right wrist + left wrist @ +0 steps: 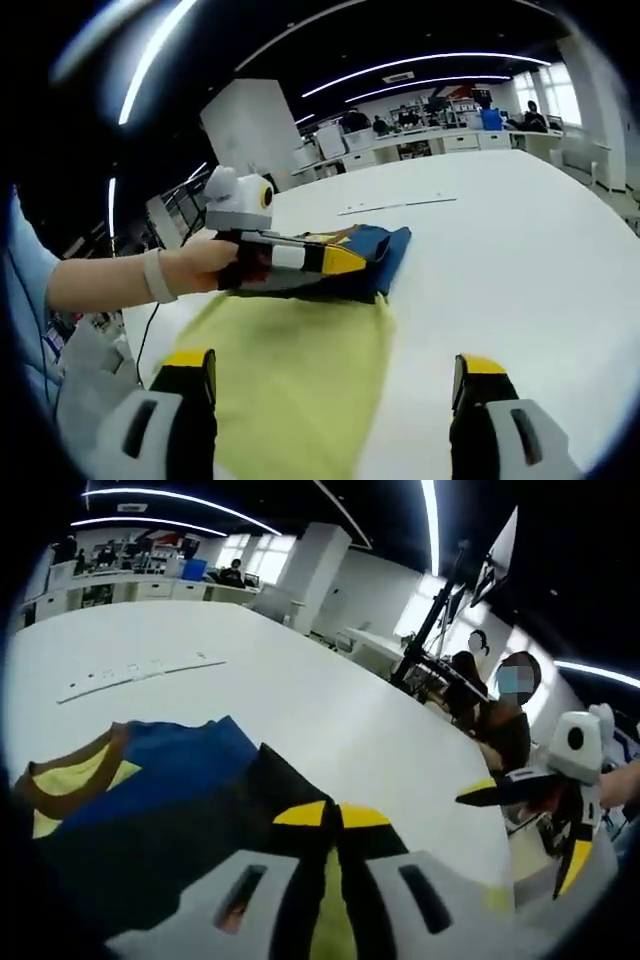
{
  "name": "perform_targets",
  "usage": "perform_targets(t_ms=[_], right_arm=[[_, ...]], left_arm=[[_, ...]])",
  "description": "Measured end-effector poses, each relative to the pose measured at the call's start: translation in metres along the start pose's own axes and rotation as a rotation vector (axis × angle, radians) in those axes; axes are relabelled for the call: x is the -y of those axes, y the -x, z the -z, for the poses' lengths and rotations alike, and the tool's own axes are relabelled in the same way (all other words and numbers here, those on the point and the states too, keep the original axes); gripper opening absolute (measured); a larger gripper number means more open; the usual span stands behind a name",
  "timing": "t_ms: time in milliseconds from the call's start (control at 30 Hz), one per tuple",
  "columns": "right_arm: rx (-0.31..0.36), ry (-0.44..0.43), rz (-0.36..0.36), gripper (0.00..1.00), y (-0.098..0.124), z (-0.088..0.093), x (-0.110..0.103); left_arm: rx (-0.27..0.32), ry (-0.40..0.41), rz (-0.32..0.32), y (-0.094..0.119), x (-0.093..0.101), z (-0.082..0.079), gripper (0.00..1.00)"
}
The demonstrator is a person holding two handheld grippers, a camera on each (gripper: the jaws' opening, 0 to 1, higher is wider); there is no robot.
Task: Fold the garment on the visible template until the final outline fits inside the template.
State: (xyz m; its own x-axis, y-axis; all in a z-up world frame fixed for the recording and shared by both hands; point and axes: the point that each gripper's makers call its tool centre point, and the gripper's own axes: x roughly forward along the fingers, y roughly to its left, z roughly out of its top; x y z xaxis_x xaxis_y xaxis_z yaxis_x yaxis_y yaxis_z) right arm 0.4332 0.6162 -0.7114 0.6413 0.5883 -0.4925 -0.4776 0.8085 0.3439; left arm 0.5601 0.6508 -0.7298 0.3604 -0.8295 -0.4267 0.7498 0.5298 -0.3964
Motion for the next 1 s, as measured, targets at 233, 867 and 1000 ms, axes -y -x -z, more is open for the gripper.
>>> perform_targets(t_ms=[233,867,1000], right_arm=[[-0.007,-0.005,-0.001,1.0,0.0,0.004,-0.001],[-0.029,0.047,-0.031,1.0,-0.007,0.008,-0.014],[-0.038,0.069,-0.037,1.0,-0.009,0.005,-0.017]], left_arm=[[0.002,-0.014,0.014,0.0,0.006,0.001,0.22],[0.064,-0.114,-0.074,0.047,-0.004,-0.014,0.99],[0.076,-0.1,-0.102,0.065,-0.009,-0.014,0.99]])
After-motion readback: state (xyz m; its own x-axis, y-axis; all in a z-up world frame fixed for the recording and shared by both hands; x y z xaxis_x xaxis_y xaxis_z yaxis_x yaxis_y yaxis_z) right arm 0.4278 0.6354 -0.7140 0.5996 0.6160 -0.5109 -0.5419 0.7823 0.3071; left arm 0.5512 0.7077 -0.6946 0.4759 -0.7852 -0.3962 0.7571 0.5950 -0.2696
